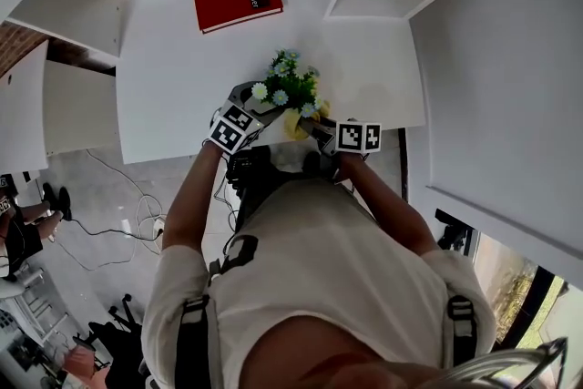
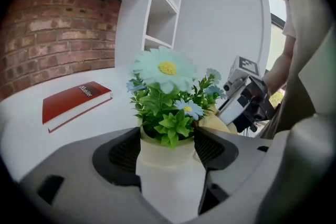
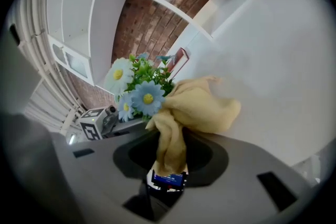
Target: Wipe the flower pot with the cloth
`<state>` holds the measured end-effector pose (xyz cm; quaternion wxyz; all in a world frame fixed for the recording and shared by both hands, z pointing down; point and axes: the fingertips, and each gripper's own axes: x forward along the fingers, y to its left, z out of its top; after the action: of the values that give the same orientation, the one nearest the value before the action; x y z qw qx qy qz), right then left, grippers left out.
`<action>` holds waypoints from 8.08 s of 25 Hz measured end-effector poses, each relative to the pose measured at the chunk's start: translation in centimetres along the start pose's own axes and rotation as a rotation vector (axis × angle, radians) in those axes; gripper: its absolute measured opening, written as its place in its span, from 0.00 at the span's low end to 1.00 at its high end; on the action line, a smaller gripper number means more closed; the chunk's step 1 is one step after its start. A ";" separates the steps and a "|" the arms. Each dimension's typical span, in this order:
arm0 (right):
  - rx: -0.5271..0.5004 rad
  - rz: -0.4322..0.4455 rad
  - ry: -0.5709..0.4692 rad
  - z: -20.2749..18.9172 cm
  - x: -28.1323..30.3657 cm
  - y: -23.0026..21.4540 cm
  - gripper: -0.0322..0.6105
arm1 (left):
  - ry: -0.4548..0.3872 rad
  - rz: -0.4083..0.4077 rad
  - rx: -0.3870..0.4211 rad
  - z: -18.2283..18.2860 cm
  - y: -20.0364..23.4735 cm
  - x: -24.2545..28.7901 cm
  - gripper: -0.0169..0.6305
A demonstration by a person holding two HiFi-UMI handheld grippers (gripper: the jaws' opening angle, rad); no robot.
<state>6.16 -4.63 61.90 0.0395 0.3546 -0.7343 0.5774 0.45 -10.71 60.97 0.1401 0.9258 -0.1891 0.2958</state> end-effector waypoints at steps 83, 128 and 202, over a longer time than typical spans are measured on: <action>0.002 0.028 0.027 1.7 0.9 -0.1 0.25 | 0.102 -0.038 -0.089 -2.5 -0.8 -0.7 0.55; -0.105 -0.121 0.089 -1.2 4.9 -2.5 0.23 | 0.170 0.264 -0.316 -5.5 -2.8 -1.5 0.56; -0.042 -0.122 0.029 3.4 6.4 -0.6 0.23 | -0.026 0.155 -0.131 -4.2 4.4 -2.2 0.56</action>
<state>2.98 -10.73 64.27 0.0926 0.3895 -0.7227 0.5634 -5.18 -12.47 63.63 0.1748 0.9010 -0.2809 0.2806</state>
